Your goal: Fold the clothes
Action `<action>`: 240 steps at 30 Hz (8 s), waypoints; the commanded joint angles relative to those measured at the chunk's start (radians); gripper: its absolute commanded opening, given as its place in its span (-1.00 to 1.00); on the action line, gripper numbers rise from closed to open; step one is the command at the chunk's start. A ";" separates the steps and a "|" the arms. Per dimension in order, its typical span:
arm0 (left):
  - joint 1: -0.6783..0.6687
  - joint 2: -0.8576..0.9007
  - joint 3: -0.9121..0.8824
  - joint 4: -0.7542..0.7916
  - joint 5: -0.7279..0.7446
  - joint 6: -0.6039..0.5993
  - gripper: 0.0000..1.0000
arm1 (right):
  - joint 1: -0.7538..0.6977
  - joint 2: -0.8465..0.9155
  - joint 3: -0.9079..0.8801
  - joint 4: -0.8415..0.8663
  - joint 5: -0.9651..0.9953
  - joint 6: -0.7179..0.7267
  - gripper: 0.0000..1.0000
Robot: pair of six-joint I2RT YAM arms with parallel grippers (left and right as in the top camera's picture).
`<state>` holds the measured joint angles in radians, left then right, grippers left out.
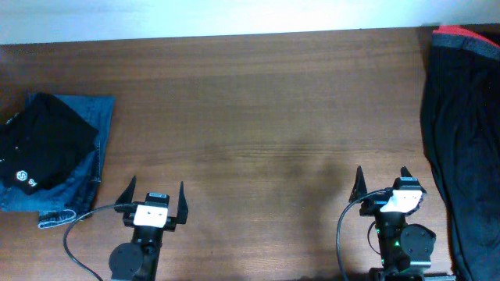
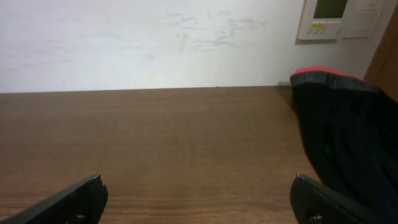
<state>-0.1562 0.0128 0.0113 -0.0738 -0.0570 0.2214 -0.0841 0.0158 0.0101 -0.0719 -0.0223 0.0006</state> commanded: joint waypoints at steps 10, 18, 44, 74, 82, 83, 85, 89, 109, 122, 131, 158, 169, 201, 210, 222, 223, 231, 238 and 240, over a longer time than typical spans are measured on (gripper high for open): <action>-0.003 -0.006 -0.002 -0.002 -0.003 0.016 0.99 | -0.001 -0.005 -0.005 -0.003 0.009 0.009 0.97; -0.003 -0.006 0.028 -0.002 0.018 -0.005 0.99 | -0.001 -0.004 0.035 0.016 -0.036 0.046 0.97; -0.003 0.920 0.988 -0.568 0.111 -0.075 0.99 | -0.001 1.119 1.145 -0.678 0.012 0.040 0.98; 0.015 1.392 1.366 -0.705 0.188 -0.130 0.99 | -0.330 2.416 2.025 -0.140 0.166 -0.109 0.97; 0.015 1.392 1.366 -0.698 0.189 -0.130 0.99 | -0.332 2.544 2.024 0.001 0.166 -0.108 0.99; 0.015 1.392 1.366 -0.698 0.189 -0.131 0.99 | -0.335 2.554 2.024 0.014 0.167 -0.108 0.91; 0.015 1.392 1.366 -0.698 0.189 -0.130 0.99 | -0.336 2.565 2.024 0.029 0.166 -0.093 0.79; 0.015 1.392 1.366 -0.698 0.189 -0.130 0.99 | -0.344 2.593 2.024 0.044 0.174 -0.093 0.21; 0.015 1.391 1.366 -0.696 0.188 -0.130 0.99 | -0.024 2.159 2.273 -0.597 -0.024 -0.336 -0.92; 0.015 1.391 1.366 -0.697 0.164 -0.115 0.99 | 0.542 2.059 2.274 -1.074 -0.087 -0.388 0.45; 0.015 1.392 1.366 -0.694 0.168 -0.116 0.99 | 0.452 1.908 2.274 -1.134 0.091 -0.206 0.80; 0.014 1.967 1.366 -0.491 0.305 -0.157 -0.99 | 0.050 1.746 2.272 -1.369 0.000 -0.129 0.97; 0.129 1.574 1.378 -0.560 0.139 -0.150 -0.95 | 0.044 1.765 2.263 -1.417 0.000 -0.094 0.97; 0.115 1.554 1.378 -0.668 0.135 -0.142 0.72 | -0.256 1.805 1.017 -0.912 -0.573 -0.064 0.97; 0.115 1.554 1.378 -0.668 0.135 -0.142 0.72 | -0.217 1.806 0.999 -0.785 -0.572 0.050 0.99; 0.115 1.554 1.378 -0.668 0.135 -0.142 0.72 | -0.165 1.810 0.999 -0.688 -0.506 0.166 -0.77; 0.115 1.554 1.378 -0.668 0.135 -0.142 0.72 | -0.165 1.810 0.999 -0.683 -0.495 0.171 -0.92; 0.115 1.554 1.378 -0.668 0.135 -0.142 0.72 | -0.190 1.810 1.058 -0.528 -0.483 0.165 -0.92; 0.115 1.554 1.378 -0.668 0.135 -0.142 0.72 | -0.240 1.810 1.370 -0.646 -0.459 0.028 -0.93; 0.115 1.554 1.378 -0.668 0.135 -0.142 0.72 | -0.235 1.810 1.458 -0.705 -0.440 -0.041 -0.92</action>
<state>-0.0410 1.5639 1.3876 -0.7444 0.0776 0.0669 -0.3164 1.8324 1.3472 -0.7361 -0.4938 0.0849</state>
